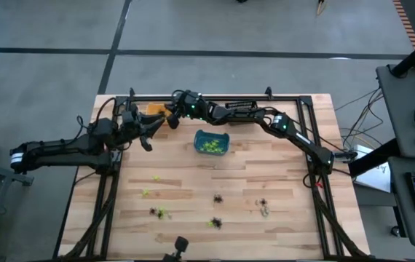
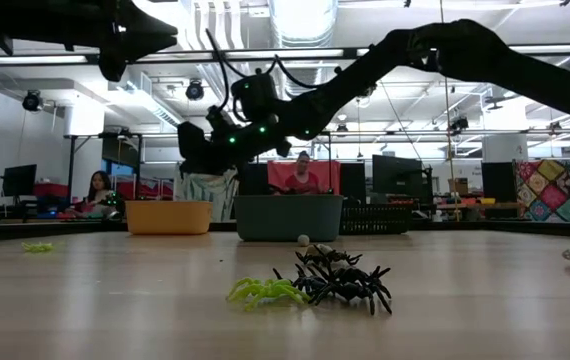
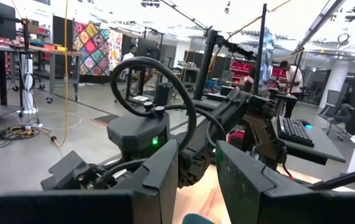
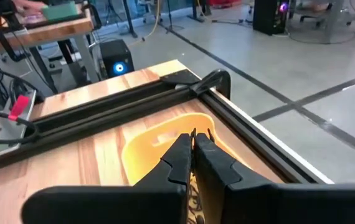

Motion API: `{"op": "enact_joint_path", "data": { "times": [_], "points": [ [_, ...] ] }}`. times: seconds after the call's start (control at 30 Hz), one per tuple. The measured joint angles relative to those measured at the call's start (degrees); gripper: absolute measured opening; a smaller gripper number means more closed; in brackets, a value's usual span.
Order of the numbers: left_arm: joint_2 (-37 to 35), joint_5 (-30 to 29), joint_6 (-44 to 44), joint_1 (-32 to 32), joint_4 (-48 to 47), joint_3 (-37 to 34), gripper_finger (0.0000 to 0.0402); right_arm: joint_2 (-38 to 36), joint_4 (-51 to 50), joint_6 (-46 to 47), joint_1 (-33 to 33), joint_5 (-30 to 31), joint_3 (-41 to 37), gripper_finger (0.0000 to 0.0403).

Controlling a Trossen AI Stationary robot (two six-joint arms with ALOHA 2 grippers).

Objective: Sort Halloween decoration
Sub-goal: Put the black spider toy into the yellow bin, then put the white skull toy into the black bin

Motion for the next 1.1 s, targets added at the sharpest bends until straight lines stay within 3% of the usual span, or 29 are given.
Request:
{"op": "enact_joint_path", "data": {
  "times": [0.13, 0.5, 0.6, 0.77, 0.93, 1.1],
  "points": [
    [0.17, 0.01, 0.0, 0.02, 0.0, 0.0, 0.0091, 0.0, -1.79, 0.17, 0.02, -0.16, -0.04, 0.0023],
    [0.75, 0.0, -0.31, 0.02, -0.03, 0.0, 0.0091, -0.5, -3.88, 1.61, 0.0, -0.92, -0.02, 0.011],
    [1.09, 0.0, -0.42, 0.02, -0.33, 0.0, 0.0091, -2.22, -7.2, 1.73, 0.0, -3.76, -0.02, 0.0122],
    [1.17, 0.02, -1.82, 0.02, -2.8, 0.02, 0.0091, -10.34, -28.24, 0.73, 0.01, -10.33, -0.02, 0.012],
    [1.2, 0.02, -3.15, 0.02, -5.99, 0.02, 0.0091, -20.8, -53.06, -7.09, 1.14, -10.62, -0.78, 0.0103],
    [1.59, 0.53, -4.81, -0.01, -8.52, 0.02, 0.0091, -31.82, -60.56, -11.4, 5.01, -10.71, -10.1, 0.0085]
  ]
}}
